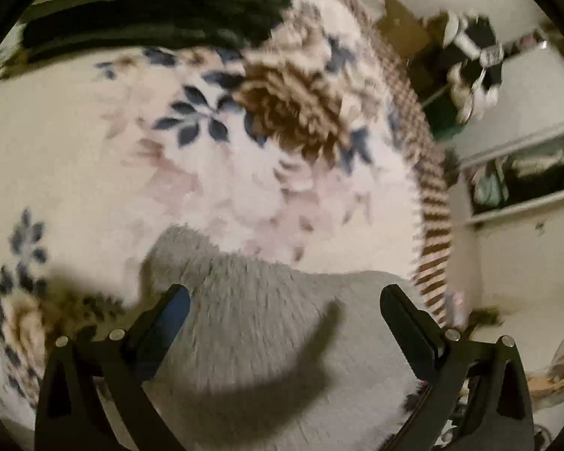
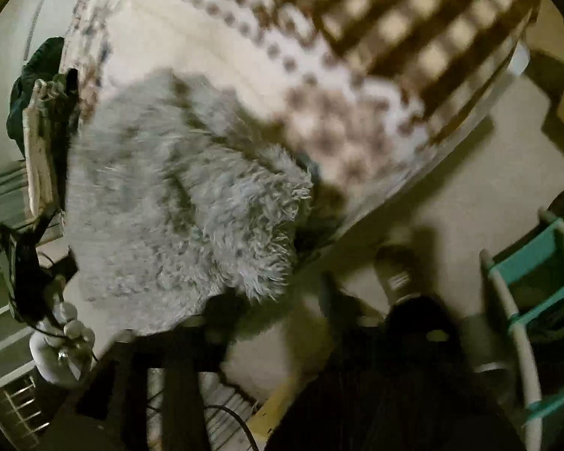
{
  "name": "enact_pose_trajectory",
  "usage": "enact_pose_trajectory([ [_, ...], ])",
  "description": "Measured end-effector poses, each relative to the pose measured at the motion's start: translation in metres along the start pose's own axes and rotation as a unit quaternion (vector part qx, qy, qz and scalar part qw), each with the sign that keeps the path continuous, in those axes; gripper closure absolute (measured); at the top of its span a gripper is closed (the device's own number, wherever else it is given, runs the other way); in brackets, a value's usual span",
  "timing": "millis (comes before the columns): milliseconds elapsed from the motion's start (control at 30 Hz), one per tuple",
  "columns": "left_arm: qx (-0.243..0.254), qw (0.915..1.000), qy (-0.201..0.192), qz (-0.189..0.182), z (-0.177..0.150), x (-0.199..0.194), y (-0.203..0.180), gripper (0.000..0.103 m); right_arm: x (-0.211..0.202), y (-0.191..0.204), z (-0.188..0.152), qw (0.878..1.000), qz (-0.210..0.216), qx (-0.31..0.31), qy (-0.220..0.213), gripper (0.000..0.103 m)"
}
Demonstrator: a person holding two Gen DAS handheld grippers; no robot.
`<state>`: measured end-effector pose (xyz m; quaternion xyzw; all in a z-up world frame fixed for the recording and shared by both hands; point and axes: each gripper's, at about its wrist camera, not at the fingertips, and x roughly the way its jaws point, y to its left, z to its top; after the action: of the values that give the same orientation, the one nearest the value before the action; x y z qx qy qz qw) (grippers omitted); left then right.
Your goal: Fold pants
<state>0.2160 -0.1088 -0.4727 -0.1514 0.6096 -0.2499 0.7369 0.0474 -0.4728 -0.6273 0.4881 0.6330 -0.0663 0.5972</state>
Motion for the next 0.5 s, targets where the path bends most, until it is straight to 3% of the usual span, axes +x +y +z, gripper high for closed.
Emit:
enact_pose_trajectory([
  [133, -0.033, 0.9989, -0.034, 0.007, -0.047, -0.044, 0.015, 0.0, -0.032, 0.032, -0.005, 0.999, 0.022, -0.034, -0.024, 0.045],
  [200, -0.056, 0.9977, -0.033, 0.018, -0.076, -0.052, 0.025, 0.0, -0.043, 0.072, -0.007, 0.995, 0.006, -0.097, -0.026, 0.044],
  [233, -0.066, 0.9972, -0.026, 0.023, -0.09, -0.05, 0.029, 0.0, -0.042, 0.091, -0.006, 0.992, 0.0, -0.121, -0.022, 0.037],
  [300, -0.085, 0.9962, -0.013, 0.01, -0.115, -0.04, 0.038, 0.0, -0.031, 0.148, -0.006, 0.979, -0.022, -0.203, -0.009, 0.032],
  [367, -0.102, 0.9947, -0.001, -0.011, -0.131, -0.027, 0.045, 0.0, -0.015, 0.198, -0.003, 0.96, -0.045, -0.278, 0.008, 0.032],
  [433, -0.1, 0.9942, 0.001, -0.04, -0.143, -0.014, 0.045, 0.0, 0.021, 0.258, -0.002, 0.925, -0.091, -0.367, 0.033, 0.032],
  [467, -0.092, 0.9945, 0.004, -0.05, -0.146, -0.007, 0.043, 0.002, 0.033, 0.278, 0.002, 0.914, -0.107, -0.389, 0.04, 0.032],
  [500, -0.083, 0.9944, 0.004, -0.065, -0.15, -0.001, 0.042, 0.008, 0.054, 0.302, -0.002, 0.891, -0.132, -0.431, 0.056, 0.032],
])
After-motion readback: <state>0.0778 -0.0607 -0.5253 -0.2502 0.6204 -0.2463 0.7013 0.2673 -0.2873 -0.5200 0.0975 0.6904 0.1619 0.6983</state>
